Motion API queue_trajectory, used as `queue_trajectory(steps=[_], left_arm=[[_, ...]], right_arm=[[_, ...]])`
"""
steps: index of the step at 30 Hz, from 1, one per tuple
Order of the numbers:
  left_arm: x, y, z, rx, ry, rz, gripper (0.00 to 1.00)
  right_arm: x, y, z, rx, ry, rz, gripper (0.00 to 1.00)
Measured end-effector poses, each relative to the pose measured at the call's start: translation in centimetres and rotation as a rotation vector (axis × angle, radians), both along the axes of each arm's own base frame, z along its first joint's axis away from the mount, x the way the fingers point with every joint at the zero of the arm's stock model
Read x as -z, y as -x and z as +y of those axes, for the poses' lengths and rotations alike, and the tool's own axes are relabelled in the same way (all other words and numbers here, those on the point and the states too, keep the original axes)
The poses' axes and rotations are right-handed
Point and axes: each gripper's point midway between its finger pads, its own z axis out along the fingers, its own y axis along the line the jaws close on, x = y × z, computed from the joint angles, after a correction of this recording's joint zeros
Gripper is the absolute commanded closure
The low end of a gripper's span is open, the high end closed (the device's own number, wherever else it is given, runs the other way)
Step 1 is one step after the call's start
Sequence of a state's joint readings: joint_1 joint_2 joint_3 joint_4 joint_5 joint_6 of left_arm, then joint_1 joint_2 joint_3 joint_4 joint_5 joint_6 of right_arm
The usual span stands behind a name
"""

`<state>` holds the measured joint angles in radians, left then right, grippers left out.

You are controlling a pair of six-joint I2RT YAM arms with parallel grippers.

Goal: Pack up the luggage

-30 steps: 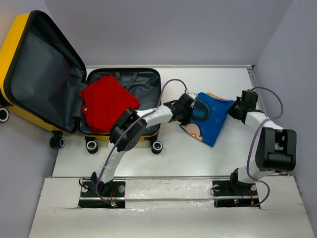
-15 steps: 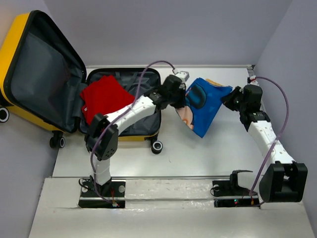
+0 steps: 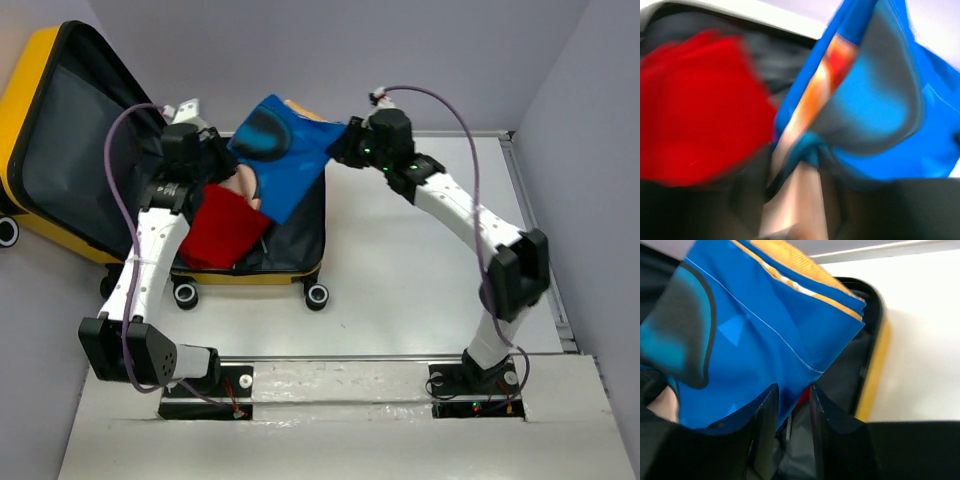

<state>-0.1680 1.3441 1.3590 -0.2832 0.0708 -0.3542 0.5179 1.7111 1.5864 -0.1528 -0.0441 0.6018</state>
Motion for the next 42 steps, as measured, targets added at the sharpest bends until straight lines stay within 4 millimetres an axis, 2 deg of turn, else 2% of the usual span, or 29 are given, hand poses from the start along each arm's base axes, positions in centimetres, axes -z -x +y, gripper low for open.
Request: queue_trajectory(steps=[1, 2, 3, 4, 5, 6, 8, 9, 10, 12, 14, 16, 17, 20, 22, 23, 26, 27, 29, 34, 37, 38, 39, 40, 42], left_arm=[[0.7, 0.1, 2.5, -0.059, -0.009, 0.016, 0.08], [1.5, 0.2, 4.6, -0.118, -0.017, 0.038, 0.01], [2.5, 0.2, 7.5, -0.203, -0.027, 0.069, 0.01], [3.1, 0.2, 8.9, -0.242, -0.037, 0.085, 0.01], [3.5, 0.3, 9.6, -0.268, -0.04, 0.099, 0.01], [4.1, 0.6, 10.4, -0.296, -0.051, 0.119, 0.01], [4.1, 1.2, 10.6, -0.321, -0.069, 0.129, 0.01], [3.6, 1.7, 10.9, -0.339, -0.079, 0.114, 0.01], [2.7, 2.5, 11.2, -0.36, -0.089, 0.092, 0.01], [0.5, 4.4, 11.8, -0.404, -0.103, 0.028, 0.01], [-2.3, 8.0, 13.3, -0.491, -0.118, -0.072, 0.05], [-4.1, 11.3, 14.6, -0.568, -0.128, -0.152, 0.07], [-5.0, 13.6, 15.4, -0.617, -0.13, -0.212, 0.07], [-6.0, 19.8, 18.2, -0.797, -0.153, -0.29, 0.07], [-7.0, 22.8, 20.0, -0.929, -0.158, -0.339, 0.07], [-7.0, 23.4, 20.4, -0.965, -0.163, -0.344, 0.07], [-4.5, 23.6, 22.0, -1.069, -0.258, -0.262, 0.07], [-3.3, 23.3, 22.7, -1.107, -0.327, -0.202, 0.08], [-2.8, 22.8, 23.2, -1.13, -0.393, -0.155, 0.1], [-2.0, 19.4, 25.5, -1.221, -0.585, 0.003, 0.14], [-0.8, 17.5, 26.8, -1.252, -0.663, 0.102, 0.22], [-0.4, 17.4, 27.2, -1.265, -0.685, 0.129, 0.26], [0.0, 17.4, 27.6, -1.276, -0.703, 0.155, 0.34], [0.2, 17.7, 28.0, -1.293, -0.715, 0.171, 0.37], [0.2, 18.2, 28.6, -1.322, -0.72, 0.185, 0.6]], right_arm=[[0.5, -0.8, 2.0, -0.025, 0.004, 0.002, 0.39], [2.2, -1.6, 4.8, -0.059, 0.017, 0.021, 0.19], [3.8, -2.1, 6.4, -0.082, 0.041, 0.042, 0.14], [5.4, -2.2, 7.7, -0.1, 0.059, 0.064, 0.09], [7.6, -2.2, 9.0, -0.126, 0.088, 0.096, 0.09], [9.0, -2.1, 9.5, -0.139, 0.108, 0.121, 0.09], [12.8, -1.5, 9.8, -0.165, 0.174, 0.189, 0.09], [14.0, -1.2, 9.6, -0.173, 0.201, 0.214, 0.09], [14.2, -1.2, 9.6, -0.182, 0.205, 0.217, 0.09], [13.4, -1.1, 9.2, -0.188, 0.214, 0.201, 0.1], [12.4, -0.7, 8.7, -0.2, 0.223, 0.174, 0.11], [11.2, 0.4, 7.8, -0.216, 0.232, 0.153, 0.11], [10.2, 1.1, 7.0, -0.223, 0.238, 0.13, 0.11], [7.2, 3.1, 5.3, -0.249, 0.239, 0.063, 0.11], [4.6, 4.6, 4.6, -0.274, 0.22, 0.002, 0.11], [3.7, 5.2, 4.5, -0.287, 0.213, -0.02, 0.11], [1.1, 7.2, 3.9, -0.332, 0.183, -0.098, 0.06], [1.0, 7.6, 3.7, -0.341, 0.183, -0.106, 0.01], [1.7, 8.5, 3.4, -0.365, 0.19, -0.109, 0.0], [6.7, 9.6, 2.7, -0.397, 0.251, -0.028, 0.0], [9.0, 9.6, 2.7, -0.404, 0.279, 0.02, 0.0], [9.5, 9.4, 2.8, -0.404, 0.283, 0.028, 0.0], [10.6, 9.2, 2.9, -0.404, 0.293, 0.047, 0.0], [11.9, 8.9, 3.0, -0.401, 0.306, 0.07, 0.0], [14.3, 8.3, 3.1, -0.393, 0.333, 0.115, 0.1]])
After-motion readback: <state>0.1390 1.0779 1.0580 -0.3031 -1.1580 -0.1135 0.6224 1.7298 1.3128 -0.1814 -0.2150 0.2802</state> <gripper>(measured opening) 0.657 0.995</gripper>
